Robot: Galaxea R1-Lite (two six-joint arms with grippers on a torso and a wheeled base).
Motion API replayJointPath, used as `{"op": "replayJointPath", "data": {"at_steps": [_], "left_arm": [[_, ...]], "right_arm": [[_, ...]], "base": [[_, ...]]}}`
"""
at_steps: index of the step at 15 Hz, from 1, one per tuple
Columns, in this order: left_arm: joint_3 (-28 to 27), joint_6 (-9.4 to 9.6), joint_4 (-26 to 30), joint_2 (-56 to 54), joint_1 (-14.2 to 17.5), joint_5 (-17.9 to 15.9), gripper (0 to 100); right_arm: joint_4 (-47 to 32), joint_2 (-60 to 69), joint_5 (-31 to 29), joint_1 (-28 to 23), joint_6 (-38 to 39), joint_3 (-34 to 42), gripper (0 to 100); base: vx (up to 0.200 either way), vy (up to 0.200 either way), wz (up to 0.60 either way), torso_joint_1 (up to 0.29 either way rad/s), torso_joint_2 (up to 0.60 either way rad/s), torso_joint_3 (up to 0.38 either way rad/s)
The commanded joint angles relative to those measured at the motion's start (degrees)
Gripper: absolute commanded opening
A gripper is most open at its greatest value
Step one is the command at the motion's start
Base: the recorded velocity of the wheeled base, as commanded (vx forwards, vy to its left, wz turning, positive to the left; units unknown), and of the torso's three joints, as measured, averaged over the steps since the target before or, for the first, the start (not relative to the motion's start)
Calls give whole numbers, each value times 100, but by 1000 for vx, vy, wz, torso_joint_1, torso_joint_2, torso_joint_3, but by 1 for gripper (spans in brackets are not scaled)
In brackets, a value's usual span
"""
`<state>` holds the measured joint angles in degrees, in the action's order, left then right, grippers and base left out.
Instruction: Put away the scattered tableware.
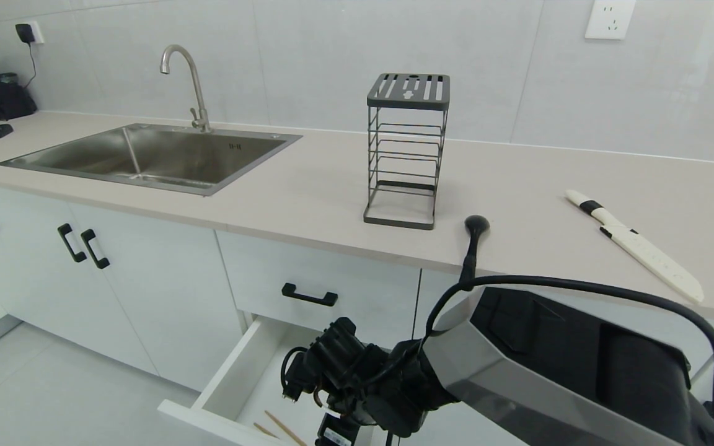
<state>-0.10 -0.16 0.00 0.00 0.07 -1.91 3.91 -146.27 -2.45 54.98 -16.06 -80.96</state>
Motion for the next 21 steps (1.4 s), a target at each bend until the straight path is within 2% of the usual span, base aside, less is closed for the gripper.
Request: {"op": "replayJointPath", "data": {"at_steps": [1,6,8,10,11,15,19,21], "left_arm": [[1,-2,0,9,1,-2,100],[1,-2,0,9,1,-2,100],[1,-2,0,9,1,-2,100],[1,-2,0,9,1,-2,100],[1,-2,0,9,1,-2,100],[1,-2,0,9,1,-2,100],[1,-2,0,9,1,7,100],[1,-2,0,9,1,-2,100]], "right_arm": [[13,108,-10,-31,-12,-8,100],[-22,1198,-1,-101,-187,98,100],[-22,1743,69,39,-187,440,100],[4,2173,535,233,-179,774,100],[22,2613,1027,364,-179,968,100],[277,3826,1142,408,-460,1135,100],[277,5083,1300,-137,-469,1829,100],[277,5926,1106,-866,-425,2515,100]], "base": [[0,0,0,0,0,0],[0,0,0,0,0,0],[0,0,0,0,0,0],[0,0,0,0,0,0],[0,0,0,0,0,0],[0,0,0,0,0,0],[0,0,0,0,0,0],[0,0,0,0,0,0]]}}
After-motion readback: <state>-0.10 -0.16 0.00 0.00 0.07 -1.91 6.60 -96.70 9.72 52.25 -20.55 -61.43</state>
